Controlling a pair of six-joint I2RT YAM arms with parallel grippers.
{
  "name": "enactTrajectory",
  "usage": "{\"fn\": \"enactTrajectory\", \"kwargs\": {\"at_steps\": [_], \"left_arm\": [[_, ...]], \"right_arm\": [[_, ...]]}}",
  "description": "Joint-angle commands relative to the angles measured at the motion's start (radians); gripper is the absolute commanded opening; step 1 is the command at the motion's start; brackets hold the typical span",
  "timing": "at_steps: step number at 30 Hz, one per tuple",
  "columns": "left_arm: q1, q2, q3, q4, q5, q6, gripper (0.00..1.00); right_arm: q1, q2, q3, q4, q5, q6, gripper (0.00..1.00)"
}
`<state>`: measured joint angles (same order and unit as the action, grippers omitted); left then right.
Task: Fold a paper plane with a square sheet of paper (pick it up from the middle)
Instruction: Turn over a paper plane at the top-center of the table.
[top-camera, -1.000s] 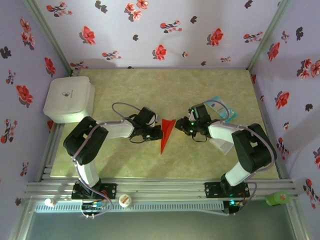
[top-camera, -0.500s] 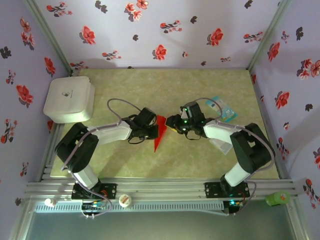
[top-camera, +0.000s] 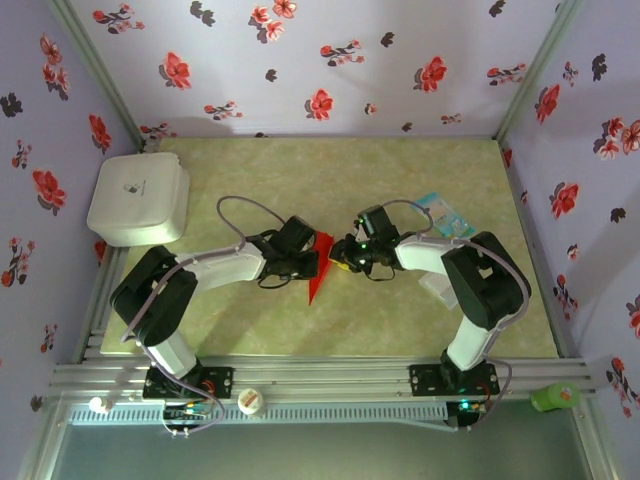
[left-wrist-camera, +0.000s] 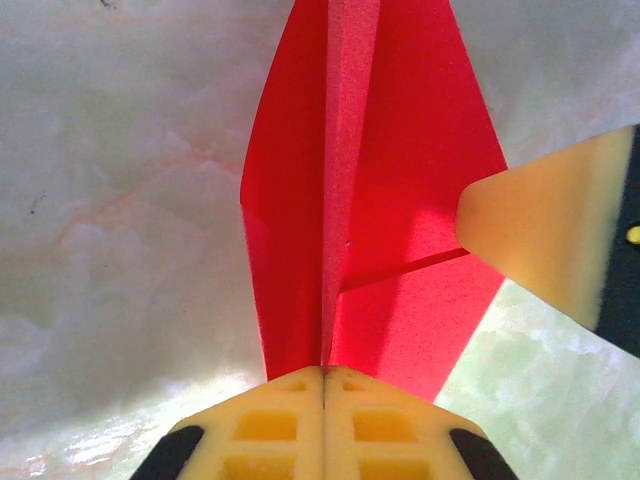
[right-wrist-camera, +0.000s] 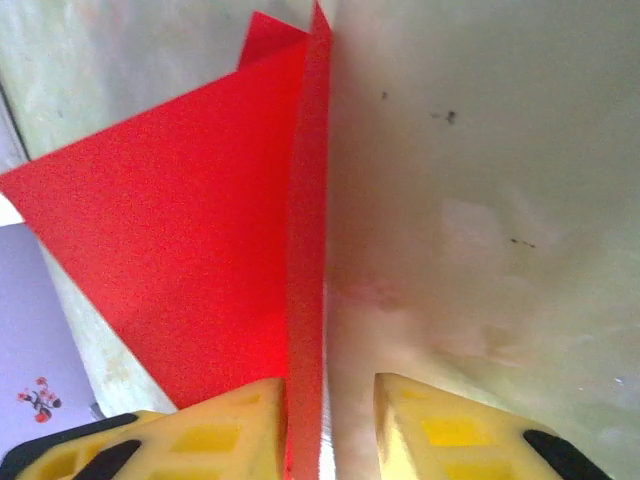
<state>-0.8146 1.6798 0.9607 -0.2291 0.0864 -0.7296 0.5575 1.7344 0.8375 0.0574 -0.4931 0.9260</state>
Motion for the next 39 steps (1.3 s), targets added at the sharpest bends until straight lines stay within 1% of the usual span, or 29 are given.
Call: {"fn": "enactTrajectory", "kwargs": {"at_steps": [1,5,9,17,21,32,39], "left_arm": [[-0.008,0.012,0.034,-0.013,0.010,0.006,0.06],[-0.008,0.038,0.046,-0.009,0.046,0.007,0.08],[-0.006,0.052,0.047,0.004,0.067,0.000,0.11],[-0.006,0.067,0.052,-0.004,0.077,0.005,0.17],[-0.006,0.075,0.054,0.002,0.095,0.009,0.17],[-0.006,0.100,0.057,0.009,0.108,0.008,0.18],[-0.007,0.110,0.056,0.021,0.113,0.009,0.16]], "right_arm": [[0.007,0.021,0.015,-0.036,0.022,-0.026,0.21],[0.007,0.033,0.005,-0.016,0.018,-0.026,0.15],[0.007,0.038,-0.001,-0.007,0.019,-0.023,0.12],[0.007,0.038,-0.002,-0.004,0.018,-0.024,0.12],[0.007,0.040,-0.002,-0.004,0.018,-0.024,0.12],[0.007,0.040,-0.005,-0.003,0.016,-0.024,0.12],[0.007,0.040,-0.005,-0.004,0.016,-0.024,0.11]]}}
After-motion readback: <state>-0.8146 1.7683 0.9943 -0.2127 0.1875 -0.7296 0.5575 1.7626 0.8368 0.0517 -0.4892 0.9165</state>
